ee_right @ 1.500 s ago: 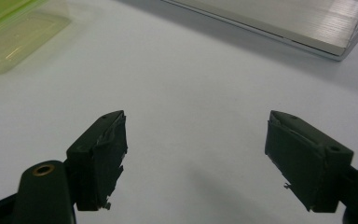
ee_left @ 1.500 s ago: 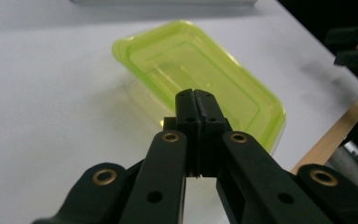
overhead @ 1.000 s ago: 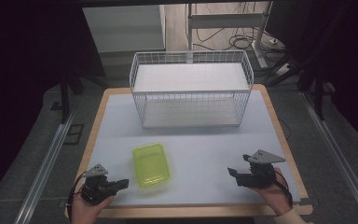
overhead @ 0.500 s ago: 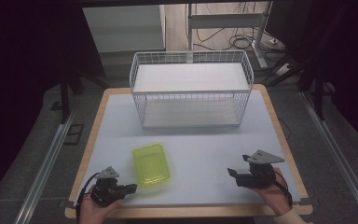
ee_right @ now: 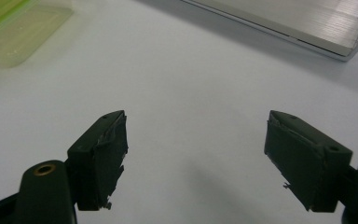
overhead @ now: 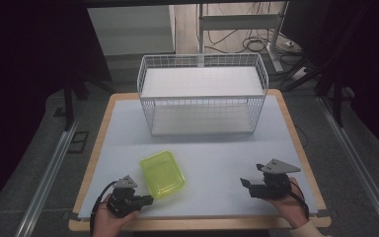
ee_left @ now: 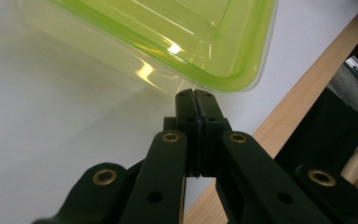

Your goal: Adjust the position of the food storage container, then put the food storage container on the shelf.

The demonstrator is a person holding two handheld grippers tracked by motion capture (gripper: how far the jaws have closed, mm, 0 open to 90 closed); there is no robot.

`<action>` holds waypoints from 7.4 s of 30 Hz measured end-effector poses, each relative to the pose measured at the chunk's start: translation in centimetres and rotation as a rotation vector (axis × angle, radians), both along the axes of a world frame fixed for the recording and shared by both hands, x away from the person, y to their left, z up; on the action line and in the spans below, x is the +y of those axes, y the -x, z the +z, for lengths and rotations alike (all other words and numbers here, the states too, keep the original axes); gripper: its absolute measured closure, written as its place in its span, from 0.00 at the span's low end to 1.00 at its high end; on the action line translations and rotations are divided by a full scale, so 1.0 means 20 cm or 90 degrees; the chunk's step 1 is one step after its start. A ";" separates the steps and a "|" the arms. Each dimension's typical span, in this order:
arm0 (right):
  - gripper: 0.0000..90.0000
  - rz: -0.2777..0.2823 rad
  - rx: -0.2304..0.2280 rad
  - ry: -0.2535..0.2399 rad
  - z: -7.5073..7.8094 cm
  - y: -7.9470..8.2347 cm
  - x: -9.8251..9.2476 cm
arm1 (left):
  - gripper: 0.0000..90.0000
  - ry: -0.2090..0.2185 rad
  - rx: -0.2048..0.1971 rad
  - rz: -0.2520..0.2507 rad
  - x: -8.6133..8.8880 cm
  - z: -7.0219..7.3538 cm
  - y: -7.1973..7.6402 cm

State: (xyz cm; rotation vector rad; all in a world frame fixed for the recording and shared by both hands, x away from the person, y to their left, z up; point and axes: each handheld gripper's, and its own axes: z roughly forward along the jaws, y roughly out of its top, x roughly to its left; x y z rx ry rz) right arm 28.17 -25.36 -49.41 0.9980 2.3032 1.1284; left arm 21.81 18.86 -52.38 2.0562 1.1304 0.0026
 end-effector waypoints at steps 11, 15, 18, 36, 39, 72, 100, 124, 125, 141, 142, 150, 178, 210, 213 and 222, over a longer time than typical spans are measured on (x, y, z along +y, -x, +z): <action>0.24 0.003 0.003 -0.001 0.00 0.00 0.00 | 1.00 -0.005 -0.010 -0.014 -0.12 0.01 -0.04; 0.24 0.003 0.003 -0.002 0.00 0.00 0.00 | 1.00 -0.006 -0.011 -0.017 -0.16 0.01 -0.05; 0.24 0.004 0.003 0.000 0.00 0.00 0.01 | 1.00 -0.007 -0.012 -0.019 -0.20 0.00 -0.06; 0.24 0.004 0.002 0.003 0.00 0.00 0.00 | 1.00 -0.015 -0.028 -0.029 -0.38 0.01 -0.13; 0.24 0.004 0.003 0.003 0.00 0.00 0.00 | 1.00 -0.013 -0.030 -0.032 -0.41 0.01 -0.13; 0.24 0.001 0.004 0.009 -0.01 0.00 0.00 | 1.00 0.022 -0.066 0.147 0.20 0.08 -0.32; 0.24 -0.004 -0.003 0.012 0.00 0.00 -0.01 | 1.00 0.021 -0.002 0.068 0.10 -0.04 -0.34; 0.24 -0.003 -0.007 0.011 0.00 0.00 -0.01 | 1.00 0.022 0.007 0.033 -0.08 -0.01 -0.31; 0.24 -0.002 -0.007 0.011 0.00 0.00 -0.01 | 1.00 0.022 0.007 0.033 -0.08 -0.01 -0.31; 0.24 -0.002 -0.006 0.010 0.00 0.00 0.00 | 1.00 0.012 0.012 0.021 -0.25 -0.02 -0.41; 0.24 -0.001 -0.006 0.011 0.00 0.00 0.00 | 1.00 0.014 0.013 0.023 -0.26 -0.02 -0.41; 0.24 -0.001 -0.006 0.008 0.00 0.00 0.00 | 1.00 0.012 0.014 0.020 -0.30 -0.03 -0.42; 0.22 0.042 0.026 -0.093 0.03 -0.01 -0.01 | 0.44 0.156 -0.002 0.080 -0.03 0.15 -0.28; 0.45 0.027 0.246 -0.230 -0.02 -0.25 0.15 | 0.44 0.203 0.090 0.082 -0.15 0.08 -0.45; 0.48 0.026 0.269 -0.243 -0.04 -0.27 0.17 | 0.45 0.201 0.100 0.081 -0.16 0.07 -0.47; 0.53 0.023 0.287 -0.244 -0.06 -0.28 0.20 | 0.53 0.217 0.134 0.073 -0.17 0.03 -0.47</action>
